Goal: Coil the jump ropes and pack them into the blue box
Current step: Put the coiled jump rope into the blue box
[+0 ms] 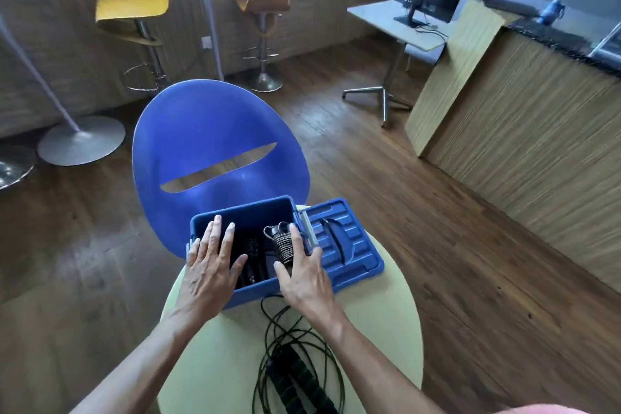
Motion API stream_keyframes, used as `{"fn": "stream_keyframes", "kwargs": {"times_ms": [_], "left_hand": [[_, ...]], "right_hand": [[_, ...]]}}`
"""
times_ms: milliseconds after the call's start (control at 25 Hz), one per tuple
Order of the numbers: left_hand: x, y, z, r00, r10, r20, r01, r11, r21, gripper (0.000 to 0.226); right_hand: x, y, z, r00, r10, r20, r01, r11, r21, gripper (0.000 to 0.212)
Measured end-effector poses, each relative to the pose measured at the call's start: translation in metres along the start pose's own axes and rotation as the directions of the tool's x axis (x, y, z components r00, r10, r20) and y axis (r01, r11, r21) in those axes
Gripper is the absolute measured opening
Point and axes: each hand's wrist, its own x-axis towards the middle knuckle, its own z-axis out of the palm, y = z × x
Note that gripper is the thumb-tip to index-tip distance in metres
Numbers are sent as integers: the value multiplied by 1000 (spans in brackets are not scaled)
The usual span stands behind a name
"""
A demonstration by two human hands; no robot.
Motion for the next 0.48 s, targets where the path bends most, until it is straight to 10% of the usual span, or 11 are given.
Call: {"fn": "stream_keyframes", "kwargs": {"times_ms": [480], "left_hand": [[58,-68,58,1000,-2,5,2,999,-35,70]], "right_hand": [[109,-15,95,930,306,202,-191,875,-445,78]]}}
